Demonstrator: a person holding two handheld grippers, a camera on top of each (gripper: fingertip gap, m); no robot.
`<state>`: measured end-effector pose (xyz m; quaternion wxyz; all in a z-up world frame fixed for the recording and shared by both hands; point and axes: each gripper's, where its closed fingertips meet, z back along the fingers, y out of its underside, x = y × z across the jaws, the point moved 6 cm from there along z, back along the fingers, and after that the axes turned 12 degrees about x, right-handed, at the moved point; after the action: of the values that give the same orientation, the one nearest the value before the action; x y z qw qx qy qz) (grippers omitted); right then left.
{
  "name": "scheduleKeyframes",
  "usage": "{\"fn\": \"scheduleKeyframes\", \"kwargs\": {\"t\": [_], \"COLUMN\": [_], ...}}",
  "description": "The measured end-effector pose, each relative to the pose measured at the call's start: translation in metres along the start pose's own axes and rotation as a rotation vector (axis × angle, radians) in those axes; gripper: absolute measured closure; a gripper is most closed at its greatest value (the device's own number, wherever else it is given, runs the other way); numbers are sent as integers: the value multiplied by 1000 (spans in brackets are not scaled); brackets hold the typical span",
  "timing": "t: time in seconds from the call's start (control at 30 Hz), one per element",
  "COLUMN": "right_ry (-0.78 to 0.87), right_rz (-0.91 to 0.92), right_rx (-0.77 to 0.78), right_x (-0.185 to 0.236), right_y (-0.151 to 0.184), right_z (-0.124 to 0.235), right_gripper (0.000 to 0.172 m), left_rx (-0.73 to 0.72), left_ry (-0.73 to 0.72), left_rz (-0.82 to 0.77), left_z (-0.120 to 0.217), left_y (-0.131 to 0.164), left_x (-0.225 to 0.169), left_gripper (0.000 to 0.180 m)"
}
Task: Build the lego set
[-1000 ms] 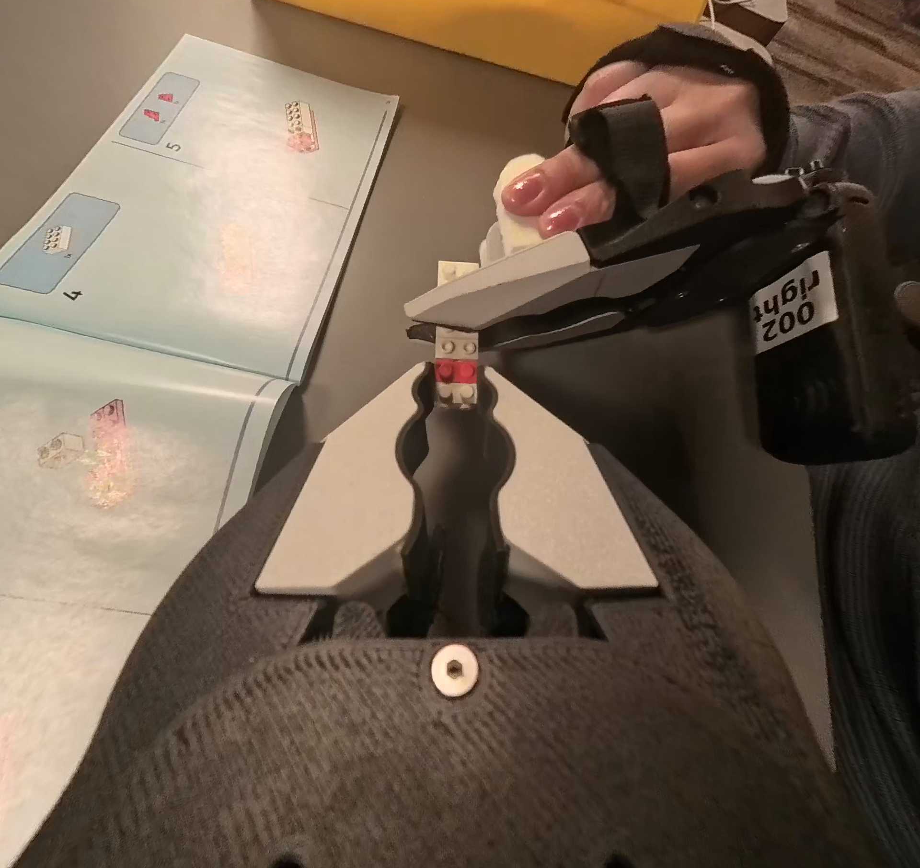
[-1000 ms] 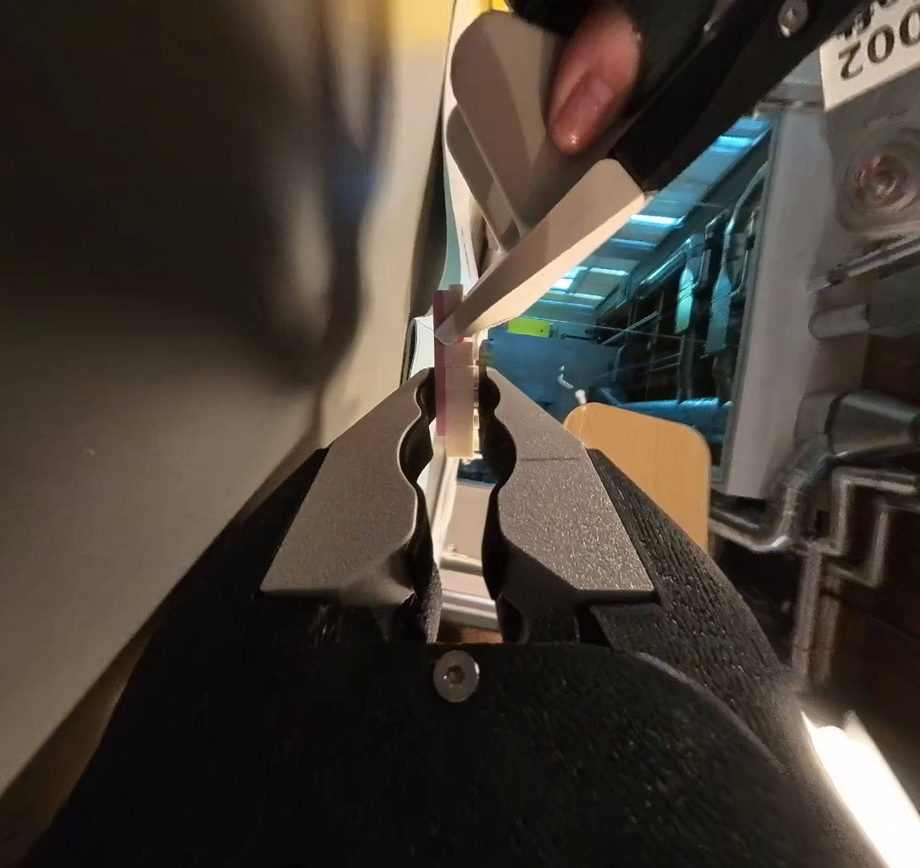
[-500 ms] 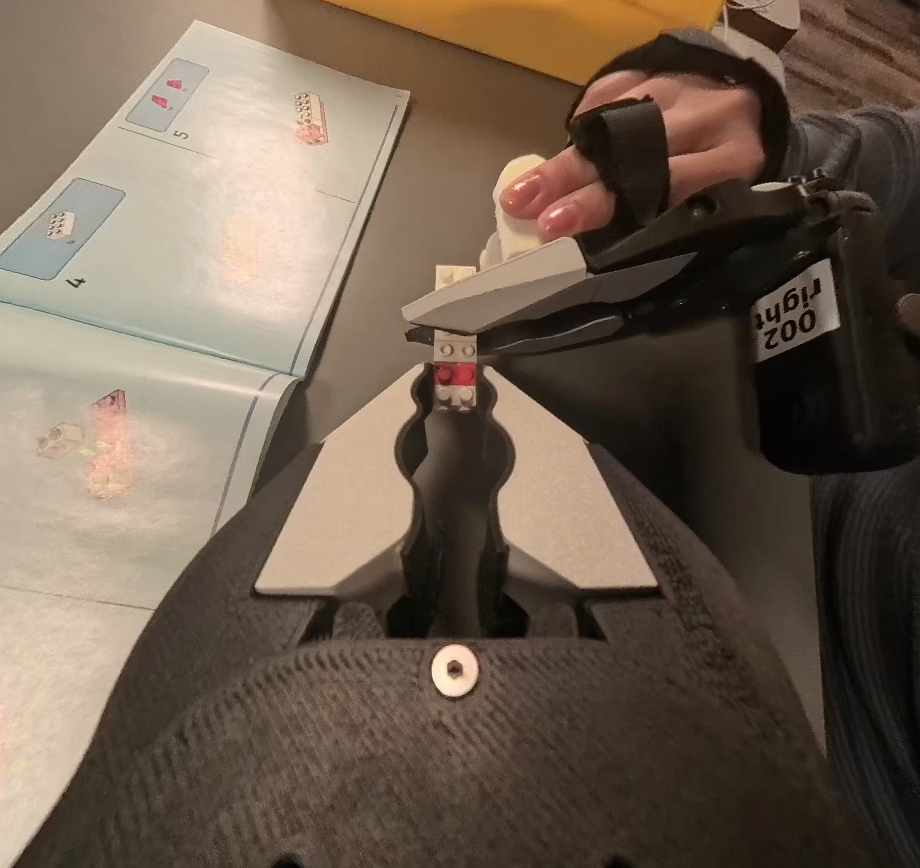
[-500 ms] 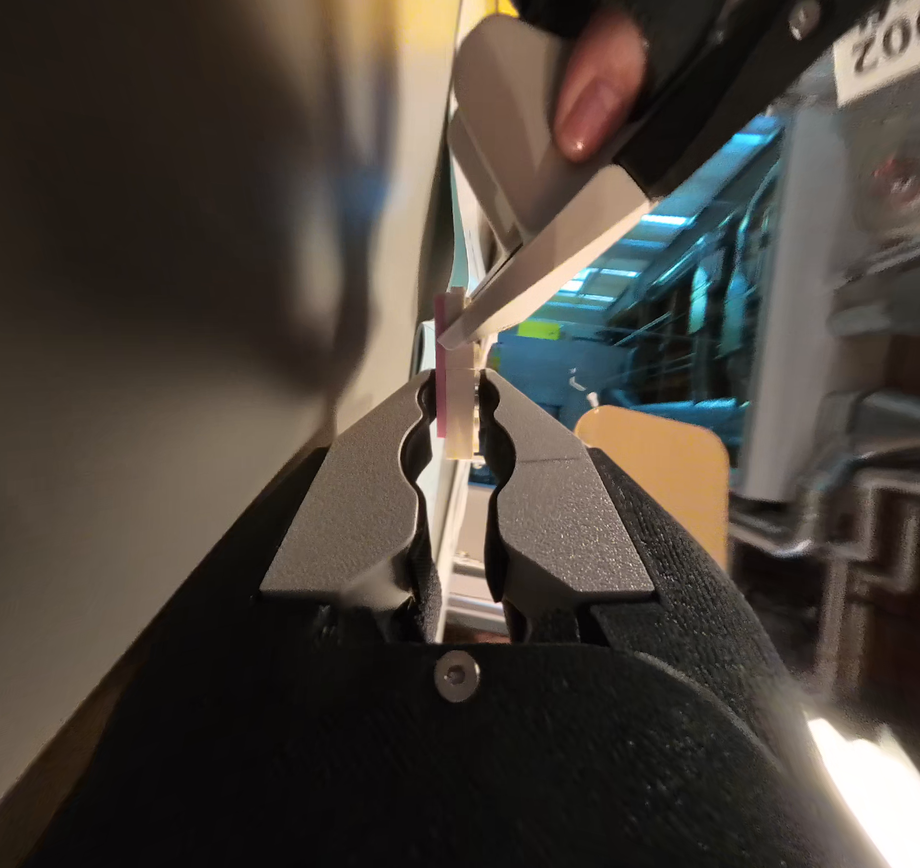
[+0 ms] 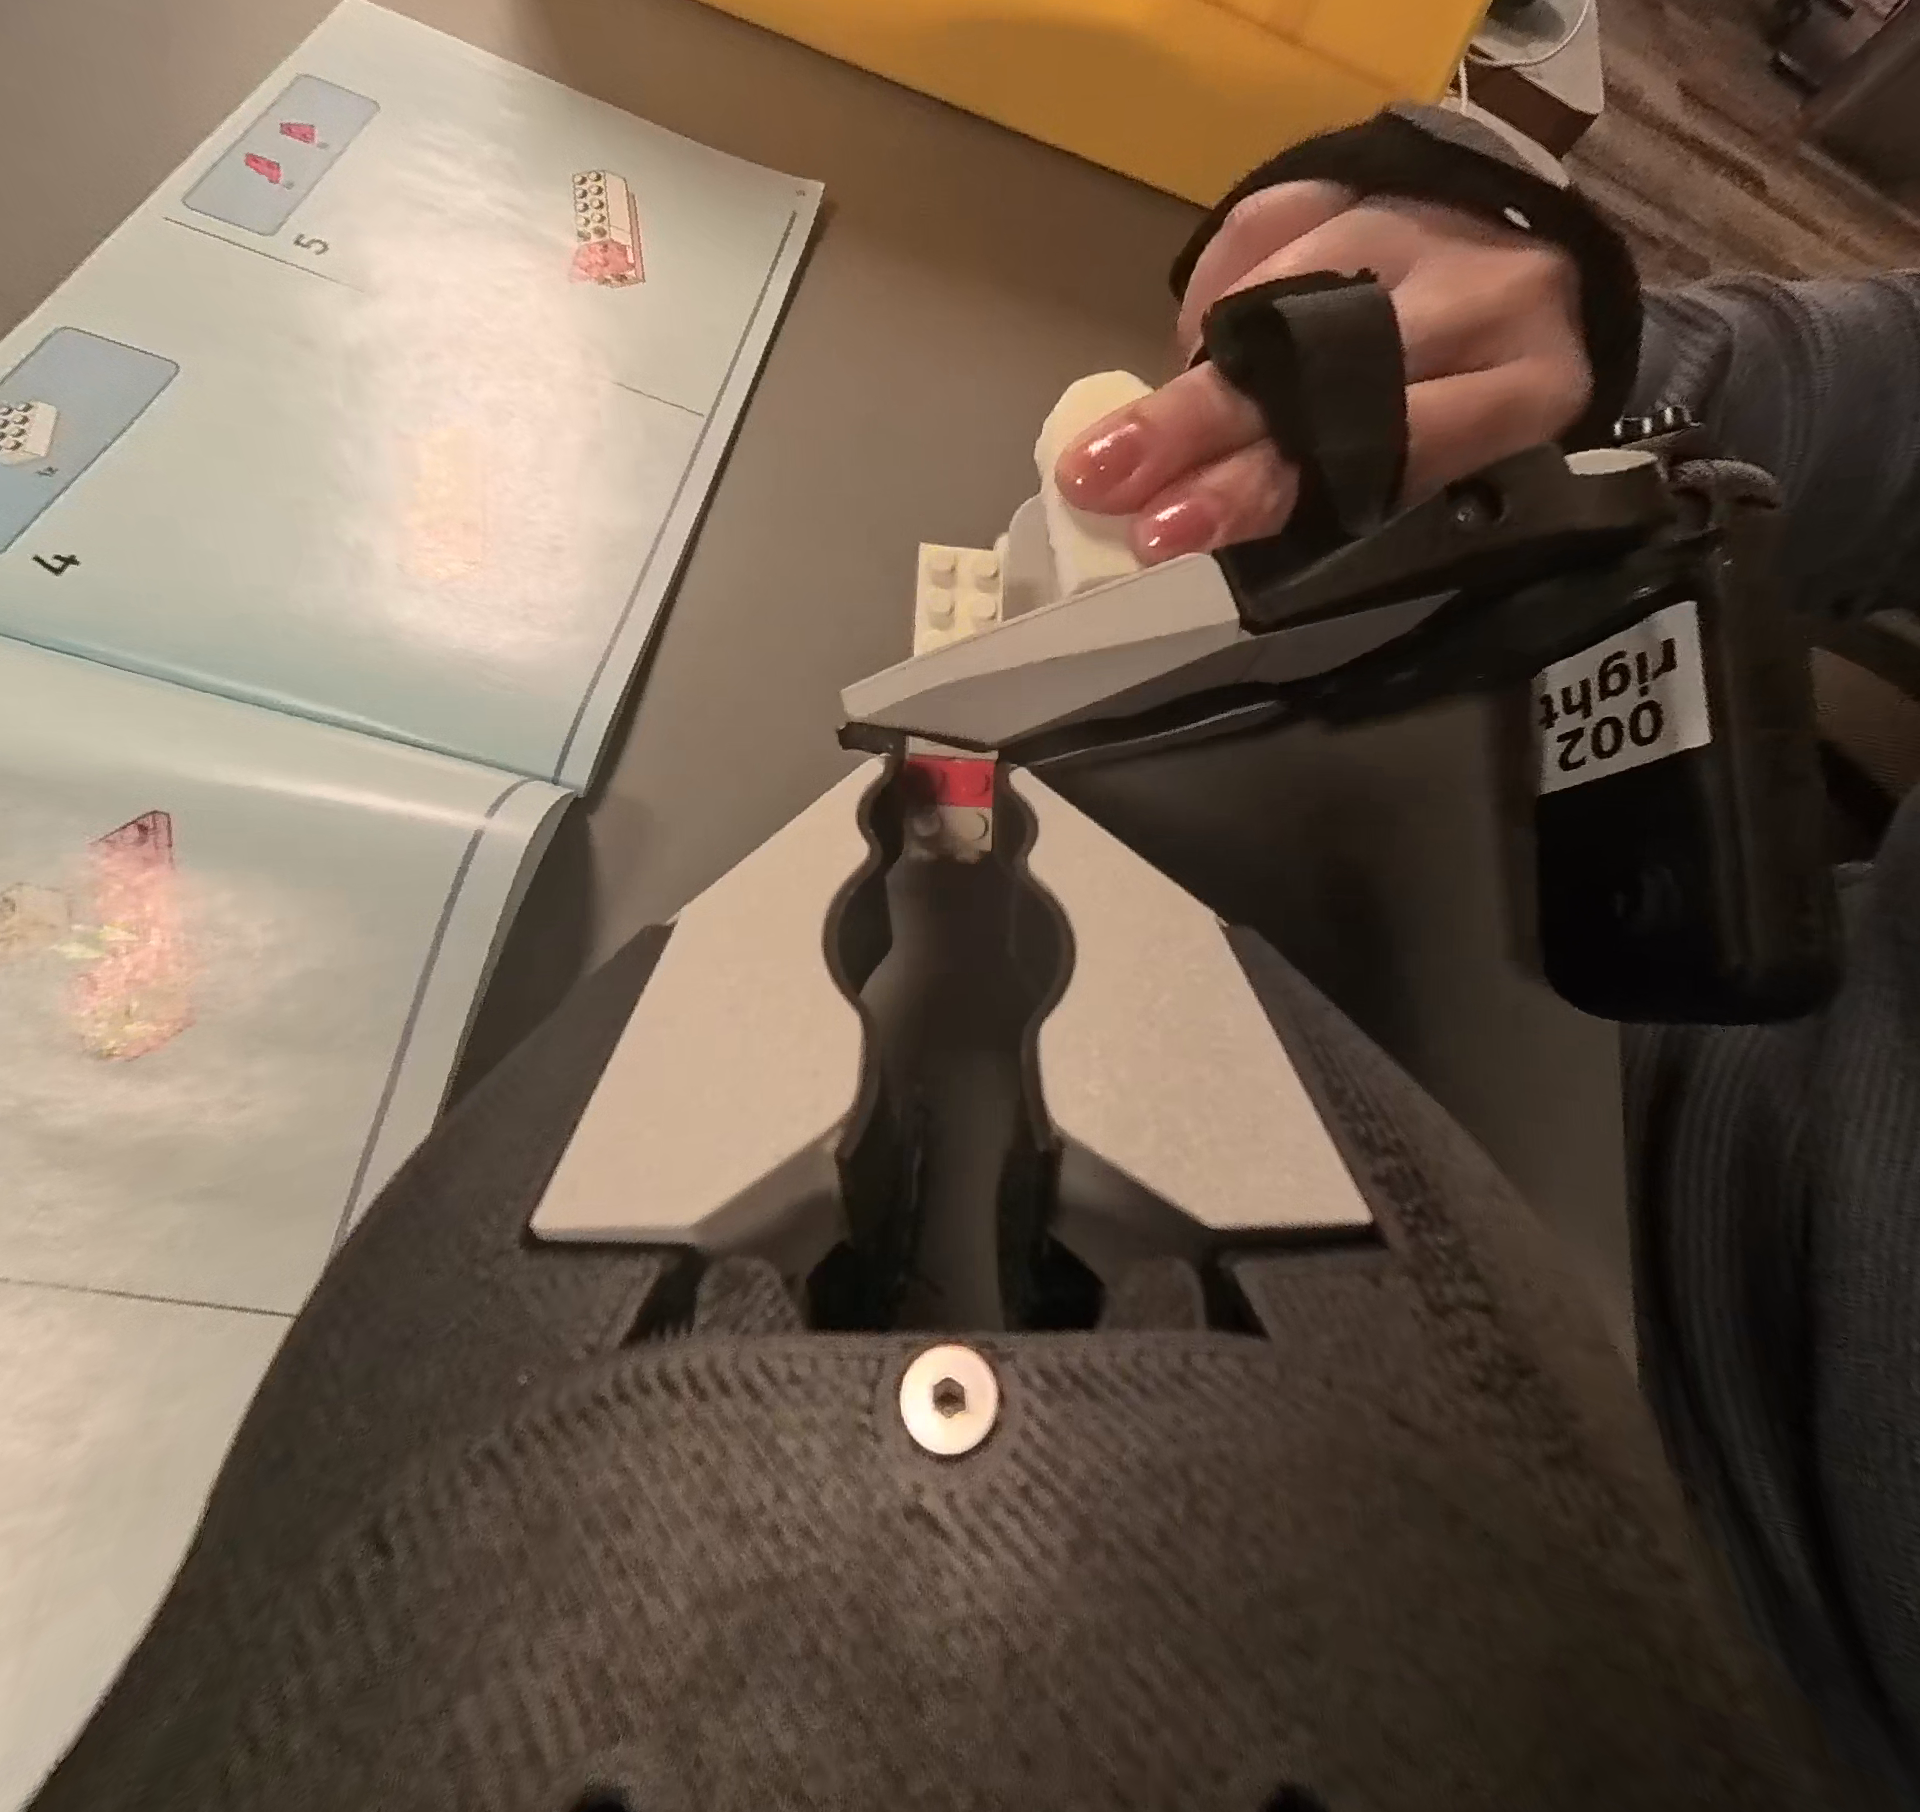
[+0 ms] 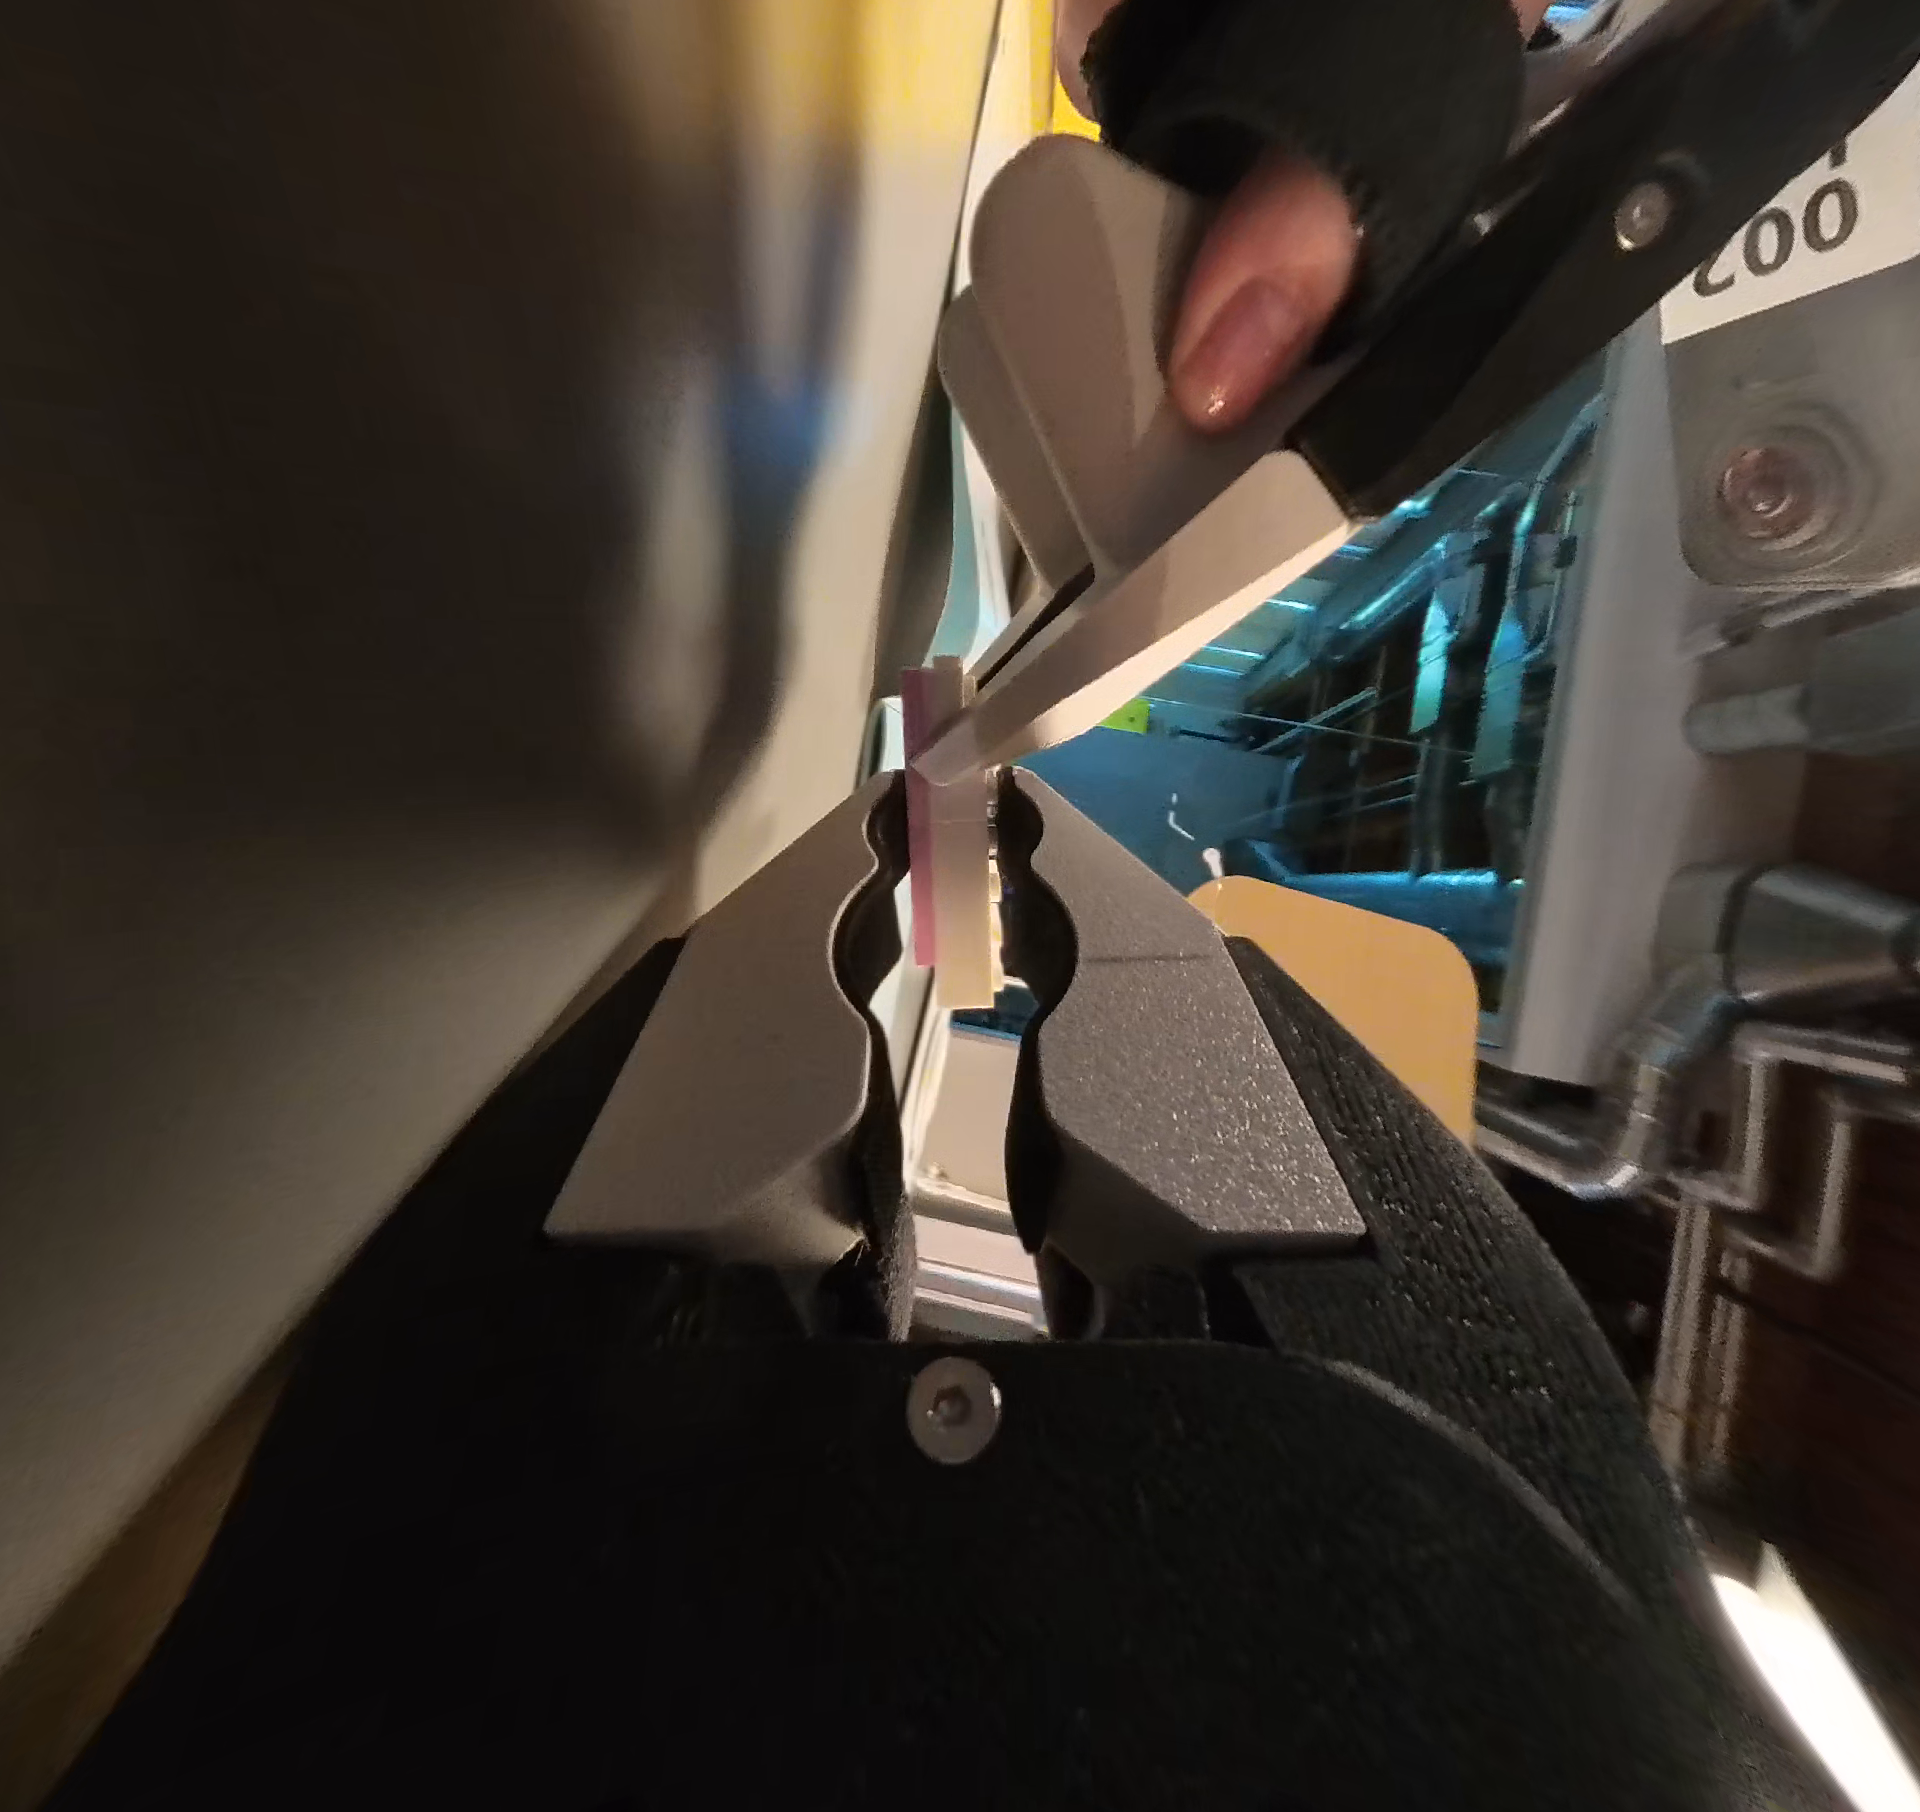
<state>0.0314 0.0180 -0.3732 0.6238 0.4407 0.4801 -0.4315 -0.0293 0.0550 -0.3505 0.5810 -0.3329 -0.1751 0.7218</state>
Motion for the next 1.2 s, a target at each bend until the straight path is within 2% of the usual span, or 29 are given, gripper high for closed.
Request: {"fn": "scheduleKeyframes", "kwargs": {"t": [0.13,0.17,0.23,0.3,0.57,0.8,0.87,0.93,0.97,1.07,1.2], "right_ry": [-18,0,-4,10,48,-15,-79,-76,-78,-115,-23], "right_rz": [-151,-185,-221,-206,-86,-39,-104,-151,-190,-365,-663], "right_rx": [-48,-58,-45,-17,28,38,20,-27,-61,-110,-146], "right_x": [-5,-8,-12,-11,-5,-1,3,1,-1,-12,-36], "right_y": [2,4,8,12,19,19,19,22,24,41,81], "right_z": [-3,-2,-4,-5,-7,-7,-9,-8,-5,1,10], "right_gripper": [157,152,129,126,155,158,157,156,150,119,110], "left_rx": [-33,-44,-40,-41,-41,-4,14,-4,-11,16,68], "left_ry": [34,43,23,43,83,49,52,89,88,20,-55], "left_rz": [22,36,55,79,93,59,57,76,85,47,-99], "left_z": [6,9,12,14,12,9,5,4,4,6,3], "left_y": [-2,-2,0,1,2,4,7,7,7,10,13], "left_x": [1,3,9,12,11,11,12,13,15,21,17], "left_gripper": [165,165,165,165,165,165,164,164,164,165,165]}}
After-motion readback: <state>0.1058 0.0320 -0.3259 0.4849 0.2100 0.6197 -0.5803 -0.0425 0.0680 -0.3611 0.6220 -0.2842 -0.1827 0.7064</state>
